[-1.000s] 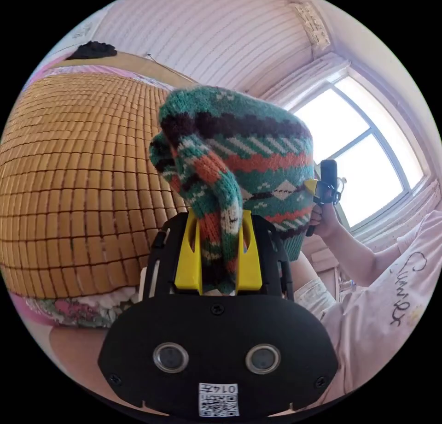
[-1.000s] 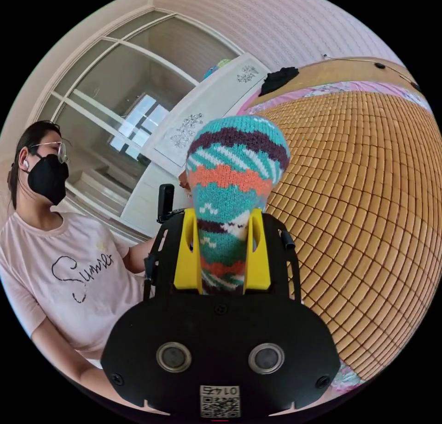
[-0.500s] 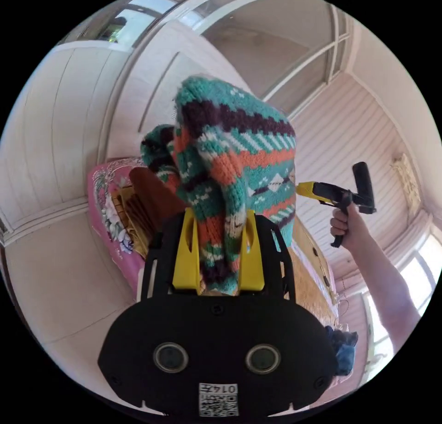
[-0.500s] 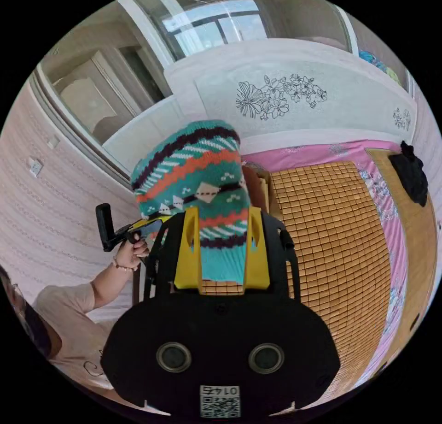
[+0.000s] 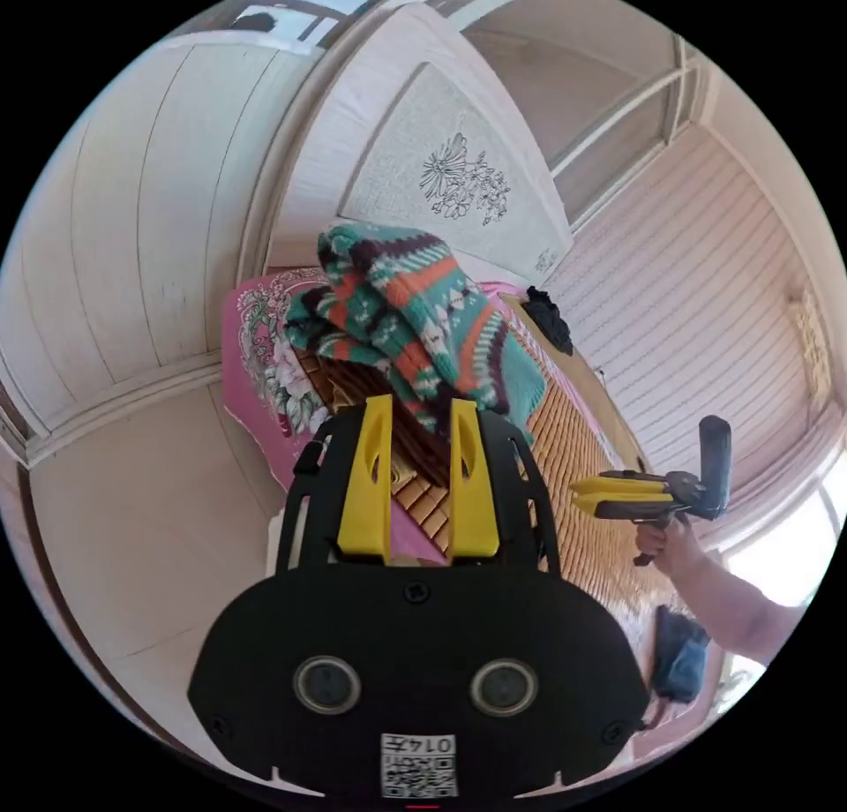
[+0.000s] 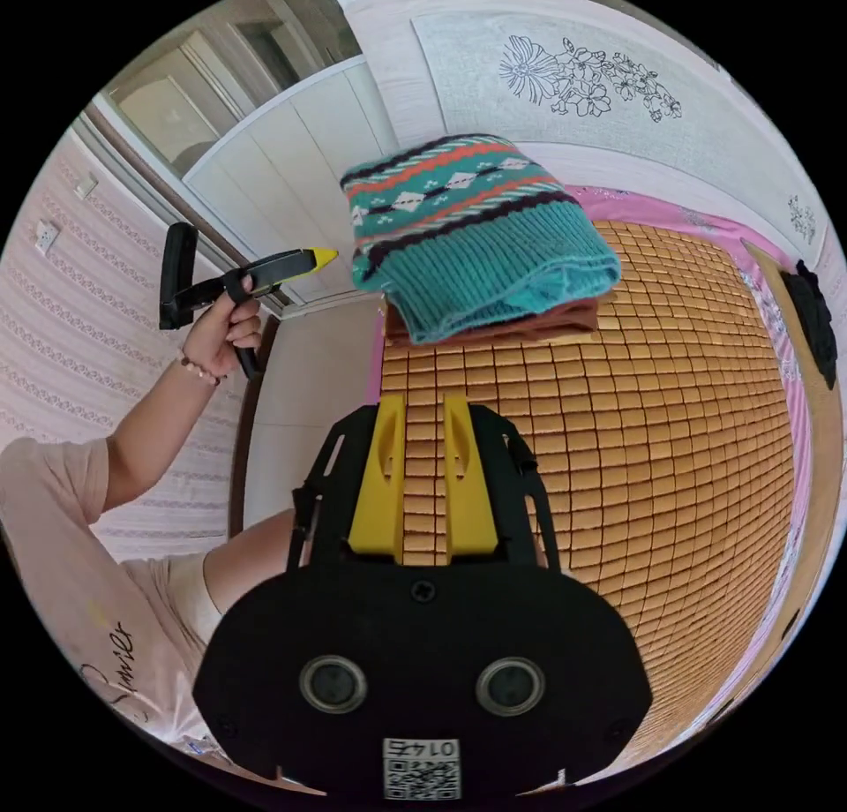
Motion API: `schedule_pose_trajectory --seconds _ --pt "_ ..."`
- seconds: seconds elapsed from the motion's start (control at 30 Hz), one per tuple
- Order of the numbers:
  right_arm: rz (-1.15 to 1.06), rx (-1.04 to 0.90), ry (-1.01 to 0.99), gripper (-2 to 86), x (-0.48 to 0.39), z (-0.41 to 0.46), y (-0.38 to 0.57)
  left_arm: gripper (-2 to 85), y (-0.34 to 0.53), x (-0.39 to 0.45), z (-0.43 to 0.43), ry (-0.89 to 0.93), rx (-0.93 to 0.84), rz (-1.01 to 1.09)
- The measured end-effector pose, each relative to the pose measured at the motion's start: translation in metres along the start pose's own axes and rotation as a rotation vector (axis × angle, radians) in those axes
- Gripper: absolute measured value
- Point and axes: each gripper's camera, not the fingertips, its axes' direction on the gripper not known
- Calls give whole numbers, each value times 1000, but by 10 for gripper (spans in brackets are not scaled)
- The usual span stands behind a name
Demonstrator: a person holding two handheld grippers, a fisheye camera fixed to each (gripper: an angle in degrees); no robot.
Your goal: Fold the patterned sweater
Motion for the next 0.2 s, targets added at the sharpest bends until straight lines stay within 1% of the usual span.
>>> schedule_pose_trajectory --seconds 0.03,0.07,0.1,0.13,0.17,0.2 --pt "25 -5 37 71 -12 -7 51 100 21 18 -15 -45 -14 88" --pt "75 -14 68 69 -25 -14 107 100 32 28 -22 -62 -25 129" --pt "110 -20 78 69 -31 -17 137 100 55 49 -32 -89 -47 212" --pt "204 -33 94 67 -45 -25 200 99 79 72 -40 -107 -76 297" --pt "316 -43 111 67 -61 -33 265 99 91 84 -43 -109 -92 336" --pt "380 -46 124 67 -70 -38 298 99 111 110 -48 -91 -122 416"
